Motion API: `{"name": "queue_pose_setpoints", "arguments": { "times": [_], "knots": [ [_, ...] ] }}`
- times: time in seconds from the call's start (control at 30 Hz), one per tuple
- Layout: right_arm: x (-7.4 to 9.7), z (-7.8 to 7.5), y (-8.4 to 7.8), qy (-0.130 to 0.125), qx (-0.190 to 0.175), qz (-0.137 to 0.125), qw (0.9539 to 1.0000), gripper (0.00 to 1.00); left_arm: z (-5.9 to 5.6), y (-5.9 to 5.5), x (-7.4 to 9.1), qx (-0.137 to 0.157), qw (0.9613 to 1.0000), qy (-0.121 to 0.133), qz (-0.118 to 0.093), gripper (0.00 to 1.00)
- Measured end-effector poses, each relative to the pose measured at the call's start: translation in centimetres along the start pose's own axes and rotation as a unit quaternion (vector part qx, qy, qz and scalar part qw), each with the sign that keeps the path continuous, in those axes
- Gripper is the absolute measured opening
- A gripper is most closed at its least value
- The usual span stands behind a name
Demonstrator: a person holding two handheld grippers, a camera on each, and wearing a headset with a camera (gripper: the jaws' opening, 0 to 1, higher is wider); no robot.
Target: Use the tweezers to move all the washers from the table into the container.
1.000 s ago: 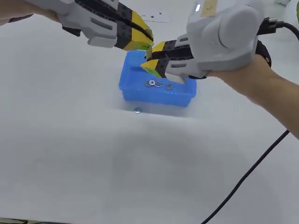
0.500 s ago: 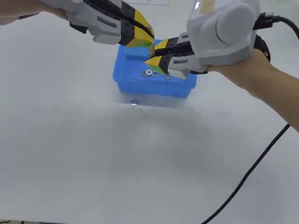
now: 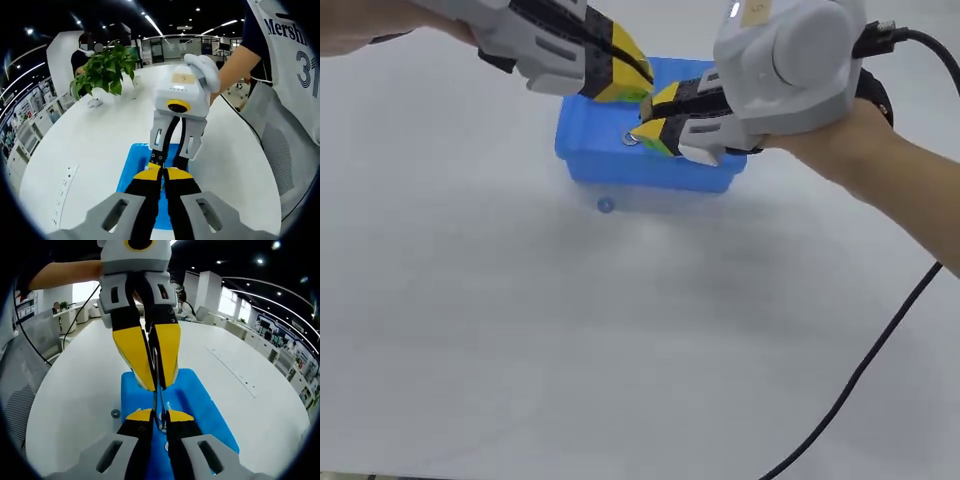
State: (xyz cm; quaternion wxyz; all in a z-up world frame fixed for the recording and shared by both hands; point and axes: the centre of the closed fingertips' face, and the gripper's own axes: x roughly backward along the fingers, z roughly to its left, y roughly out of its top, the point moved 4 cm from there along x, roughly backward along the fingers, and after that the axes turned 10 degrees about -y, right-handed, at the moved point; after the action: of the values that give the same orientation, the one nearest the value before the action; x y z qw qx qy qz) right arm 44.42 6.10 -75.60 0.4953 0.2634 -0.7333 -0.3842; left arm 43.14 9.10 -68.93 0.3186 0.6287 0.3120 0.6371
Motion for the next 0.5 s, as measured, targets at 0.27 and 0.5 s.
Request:
{"name": "queue_pose_setpoints", "arguments": {
  "times": [0.27,0.5],
  "knots": [
    [0.3,-0.1,0.0,-0.003,-0.001,0.004,1.0000,0.11,-0.2,0.2,-0.1,-0.004,1.0000,0.001,0.005,0.06],
    [0.9,0.0,1.2,-0.007,0.005,-0.005,1.0000,0.12,-0.6,1.1,0.8,-0.025,0.9996,0.008,0.011,0.06]
  ]
}}
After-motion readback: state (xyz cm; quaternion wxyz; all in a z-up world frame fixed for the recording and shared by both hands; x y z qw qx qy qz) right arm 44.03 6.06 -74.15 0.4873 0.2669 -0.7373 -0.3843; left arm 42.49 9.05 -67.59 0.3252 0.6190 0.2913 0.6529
